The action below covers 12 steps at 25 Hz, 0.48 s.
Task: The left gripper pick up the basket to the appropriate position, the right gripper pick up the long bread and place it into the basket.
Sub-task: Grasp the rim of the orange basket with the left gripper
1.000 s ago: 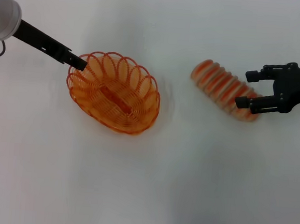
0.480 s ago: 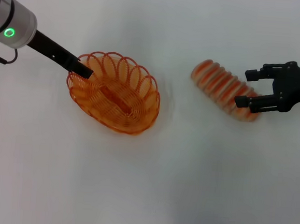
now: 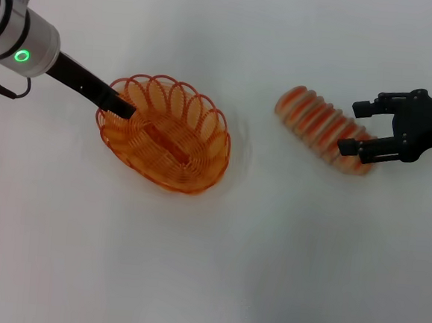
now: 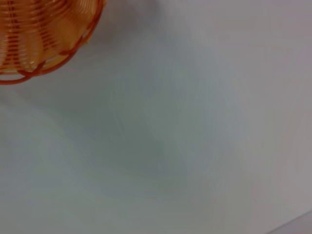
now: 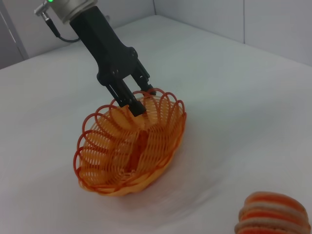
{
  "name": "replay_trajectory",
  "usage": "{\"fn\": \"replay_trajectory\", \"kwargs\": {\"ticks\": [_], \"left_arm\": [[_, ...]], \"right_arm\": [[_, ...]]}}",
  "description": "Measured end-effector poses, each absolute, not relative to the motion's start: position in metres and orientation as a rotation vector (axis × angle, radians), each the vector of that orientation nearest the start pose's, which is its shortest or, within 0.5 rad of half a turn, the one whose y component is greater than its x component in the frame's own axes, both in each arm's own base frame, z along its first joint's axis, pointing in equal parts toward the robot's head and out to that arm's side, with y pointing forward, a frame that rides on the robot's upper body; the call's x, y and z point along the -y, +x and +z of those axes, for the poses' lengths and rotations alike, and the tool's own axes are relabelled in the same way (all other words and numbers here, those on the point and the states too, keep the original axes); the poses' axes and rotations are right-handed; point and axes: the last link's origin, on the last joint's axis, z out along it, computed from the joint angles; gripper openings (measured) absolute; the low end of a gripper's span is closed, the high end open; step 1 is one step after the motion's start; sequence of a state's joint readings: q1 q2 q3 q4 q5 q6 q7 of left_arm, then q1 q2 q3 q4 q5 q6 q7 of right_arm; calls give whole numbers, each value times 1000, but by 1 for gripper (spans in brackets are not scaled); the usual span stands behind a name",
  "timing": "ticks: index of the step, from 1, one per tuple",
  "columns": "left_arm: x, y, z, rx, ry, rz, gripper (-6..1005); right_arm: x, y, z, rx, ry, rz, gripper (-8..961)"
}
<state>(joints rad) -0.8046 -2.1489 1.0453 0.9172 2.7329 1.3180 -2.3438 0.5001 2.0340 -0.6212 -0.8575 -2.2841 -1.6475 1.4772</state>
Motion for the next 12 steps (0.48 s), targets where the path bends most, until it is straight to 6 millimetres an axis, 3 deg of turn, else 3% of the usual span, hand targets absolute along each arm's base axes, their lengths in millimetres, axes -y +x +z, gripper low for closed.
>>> {"fn": "replay_trajectory", "kwargs": {"ticks": [12], "left_arm": [[-400,-205,-31,969,-2551,388,644]], "right_arm": [[-321,296,45,-645,-2781,297,831]]}}
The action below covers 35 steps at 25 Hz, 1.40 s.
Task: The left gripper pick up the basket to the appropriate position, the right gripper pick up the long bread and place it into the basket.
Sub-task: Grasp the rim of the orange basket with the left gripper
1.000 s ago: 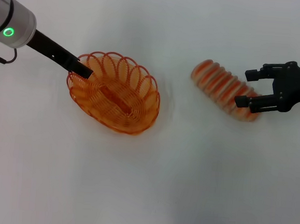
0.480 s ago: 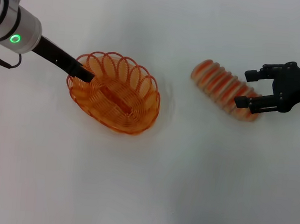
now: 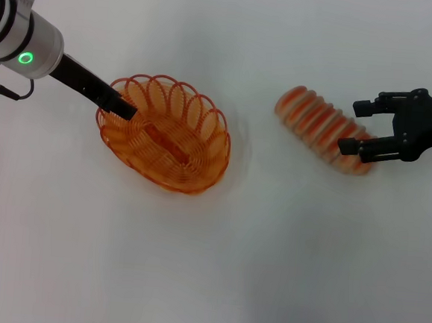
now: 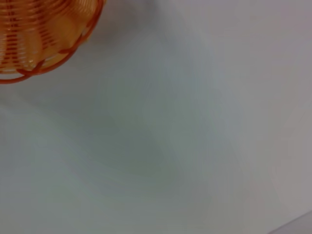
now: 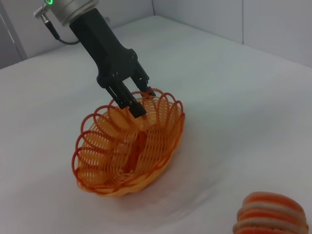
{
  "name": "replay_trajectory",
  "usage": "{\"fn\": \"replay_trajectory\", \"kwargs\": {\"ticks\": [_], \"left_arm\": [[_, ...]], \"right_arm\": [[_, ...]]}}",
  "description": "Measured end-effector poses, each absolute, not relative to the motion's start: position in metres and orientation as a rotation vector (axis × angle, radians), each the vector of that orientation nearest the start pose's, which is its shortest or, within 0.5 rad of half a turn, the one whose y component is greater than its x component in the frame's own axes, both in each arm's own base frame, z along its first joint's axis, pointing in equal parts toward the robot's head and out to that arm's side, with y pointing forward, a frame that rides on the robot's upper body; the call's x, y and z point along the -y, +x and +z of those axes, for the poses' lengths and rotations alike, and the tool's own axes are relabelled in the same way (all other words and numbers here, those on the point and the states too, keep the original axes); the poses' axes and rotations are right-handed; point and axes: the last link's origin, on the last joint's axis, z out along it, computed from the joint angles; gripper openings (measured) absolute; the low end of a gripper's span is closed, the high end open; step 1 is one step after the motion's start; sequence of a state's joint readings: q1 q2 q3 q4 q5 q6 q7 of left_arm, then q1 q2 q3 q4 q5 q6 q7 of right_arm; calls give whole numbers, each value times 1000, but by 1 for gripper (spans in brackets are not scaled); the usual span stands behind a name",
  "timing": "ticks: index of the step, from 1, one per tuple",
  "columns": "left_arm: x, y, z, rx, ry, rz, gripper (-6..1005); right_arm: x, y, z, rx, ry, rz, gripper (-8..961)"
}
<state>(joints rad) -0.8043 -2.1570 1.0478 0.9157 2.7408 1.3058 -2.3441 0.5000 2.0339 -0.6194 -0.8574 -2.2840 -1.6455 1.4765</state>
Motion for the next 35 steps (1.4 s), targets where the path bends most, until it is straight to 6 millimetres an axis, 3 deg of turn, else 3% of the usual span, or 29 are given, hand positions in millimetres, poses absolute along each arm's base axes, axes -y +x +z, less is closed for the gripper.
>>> {"fn": "replay_trajectory", "kwargs": {"ticks": [6,9,20,35], "left_arm": [[-400,-207,-30,964,-2544,398,551],[-401,-208,-29,954,-2536,413,379],[-405,-207,-30,938,-2521,412,177],[-402,-204,-25,1021,-2504,444,130]], "right_arm": [[-322,295,46,-656,-2779,299,831],[-324,294,48,-660,-2778,295,830],[-326,292,48,-675,-2784,288,830],[-330,288,49,-659,-2789,288,830]]}}
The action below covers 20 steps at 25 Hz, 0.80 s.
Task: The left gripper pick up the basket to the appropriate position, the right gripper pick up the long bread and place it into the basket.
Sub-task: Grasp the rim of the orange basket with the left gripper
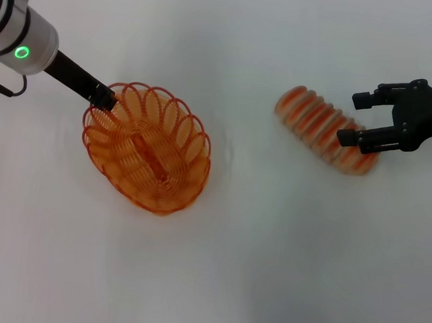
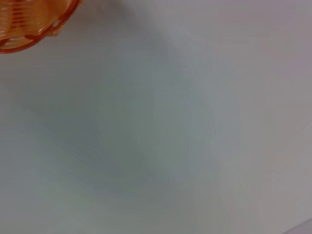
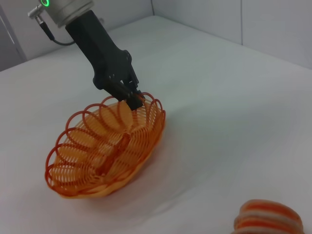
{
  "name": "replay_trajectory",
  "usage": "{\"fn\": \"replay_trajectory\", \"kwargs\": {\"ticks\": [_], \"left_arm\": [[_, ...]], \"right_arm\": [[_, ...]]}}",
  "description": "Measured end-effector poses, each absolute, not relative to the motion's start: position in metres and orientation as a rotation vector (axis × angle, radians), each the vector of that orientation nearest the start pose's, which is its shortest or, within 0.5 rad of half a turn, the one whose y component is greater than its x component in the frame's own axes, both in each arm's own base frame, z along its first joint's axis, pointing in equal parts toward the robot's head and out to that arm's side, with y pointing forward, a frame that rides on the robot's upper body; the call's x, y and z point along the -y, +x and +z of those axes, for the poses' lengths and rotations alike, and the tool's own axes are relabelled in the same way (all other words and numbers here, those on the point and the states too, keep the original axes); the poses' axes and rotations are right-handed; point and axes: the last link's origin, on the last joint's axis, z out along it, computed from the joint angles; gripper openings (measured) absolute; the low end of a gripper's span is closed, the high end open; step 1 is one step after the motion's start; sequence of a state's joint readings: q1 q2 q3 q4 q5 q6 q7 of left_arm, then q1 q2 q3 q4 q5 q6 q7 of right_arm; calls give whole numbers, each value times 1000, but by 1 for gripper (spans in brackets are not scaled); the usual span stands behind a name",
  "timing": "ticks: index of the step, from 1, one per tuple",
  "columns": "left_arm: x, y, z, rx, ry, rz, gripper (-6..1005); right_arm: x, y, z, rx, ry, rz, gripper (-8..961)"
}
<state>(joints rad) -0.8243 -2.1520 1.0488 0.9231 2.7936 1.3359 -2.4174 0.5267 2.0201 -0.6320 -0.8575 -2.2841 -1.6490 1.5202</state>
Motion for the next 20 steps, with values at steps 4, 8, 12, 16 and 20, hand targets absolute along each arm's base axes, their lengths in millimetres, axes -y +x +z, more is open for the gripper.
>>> {"fn": "replay_trajectory", "kwargs": {"ticks": [4,8,12,16,20], "left_arm": [[-402,-199,-22,1041,-2494,436,113],[-404,-192,-18,1066,-2479,424,107],[-404,-192,-15,1115,-2459,408,102],[-404,-194,-8,1196,-2426,358,97],[-405,-199,1,1278,-2391,301,91]], "right_arm": [[-330,288,49,-659,-2788,288,830],[-330,289,49,-660,-2787,288,829],[-330,289,49,-660,-2787,290,829],[-330,288,49,-660,-2786,296,829],[-331,287,50,-655,-2784,298,829]]}}
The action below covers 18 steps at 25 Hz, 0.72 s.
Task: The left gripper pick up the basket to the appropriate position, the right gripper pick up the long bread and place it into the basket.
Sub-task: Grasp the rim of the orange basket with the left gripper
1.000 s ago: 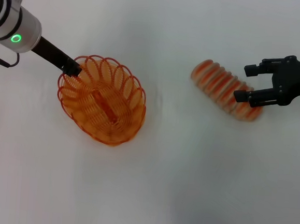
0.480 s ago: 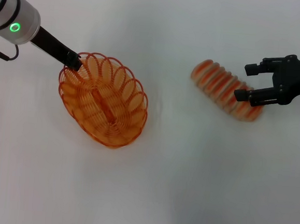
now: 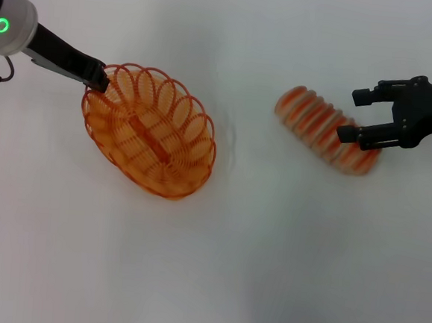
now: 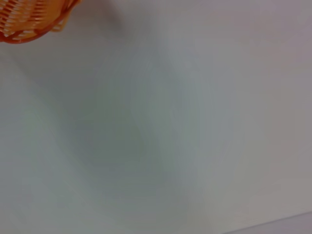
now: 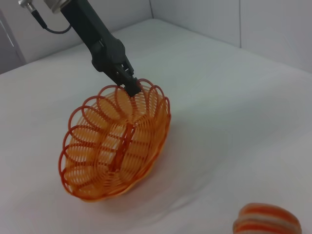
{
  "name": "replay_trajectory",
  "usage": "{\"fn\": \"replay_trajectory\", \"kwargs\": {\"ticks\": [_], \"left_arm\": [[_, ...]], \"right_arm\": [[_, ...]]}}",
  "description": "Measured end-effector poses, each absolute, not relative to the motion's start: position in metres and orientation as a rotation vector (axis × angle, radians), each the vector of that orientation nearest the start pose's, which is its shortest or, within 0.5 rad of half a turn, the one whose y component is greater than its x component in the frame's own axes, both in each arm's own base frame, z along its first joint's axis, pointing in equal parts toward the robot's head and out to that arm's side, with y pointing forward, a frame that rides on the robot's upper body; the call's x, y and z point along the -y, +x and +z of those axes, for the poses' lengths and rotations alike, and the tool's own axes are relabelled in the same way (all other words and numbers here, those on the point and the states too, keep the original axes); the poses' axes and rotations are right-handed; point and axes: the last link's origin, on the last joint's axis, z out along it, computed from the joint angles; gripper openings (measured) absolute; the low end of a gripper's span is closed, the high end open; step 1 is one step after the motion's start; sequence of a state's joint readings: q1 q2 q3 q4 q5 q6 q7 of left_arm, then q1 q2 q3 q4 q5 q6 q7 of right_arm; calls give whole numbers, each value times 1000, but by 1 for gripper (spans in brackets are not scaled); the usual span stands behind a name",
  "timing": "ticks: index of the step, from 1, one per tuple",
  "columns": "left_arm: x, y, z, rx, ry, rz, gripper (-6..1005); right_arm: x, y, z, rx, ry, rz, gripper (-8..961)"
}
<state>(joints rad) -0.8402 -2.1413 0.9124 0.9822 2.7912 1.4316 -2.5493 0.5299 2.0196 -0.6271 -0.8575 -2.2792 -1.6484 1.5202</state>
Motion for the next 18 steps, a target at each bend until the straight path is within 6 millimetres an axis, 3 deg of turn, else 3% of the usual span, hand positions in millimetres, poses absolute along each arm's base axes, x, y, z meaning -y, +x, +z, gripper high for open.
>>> {"fn": "replay_trajectory", "kwargs": {"ticks": [18], "left_arm": [[-400,-206,19,1499,-2361,215,83]], "right_arm": [[-338,283,51,-635,-2772,291,828]]}}
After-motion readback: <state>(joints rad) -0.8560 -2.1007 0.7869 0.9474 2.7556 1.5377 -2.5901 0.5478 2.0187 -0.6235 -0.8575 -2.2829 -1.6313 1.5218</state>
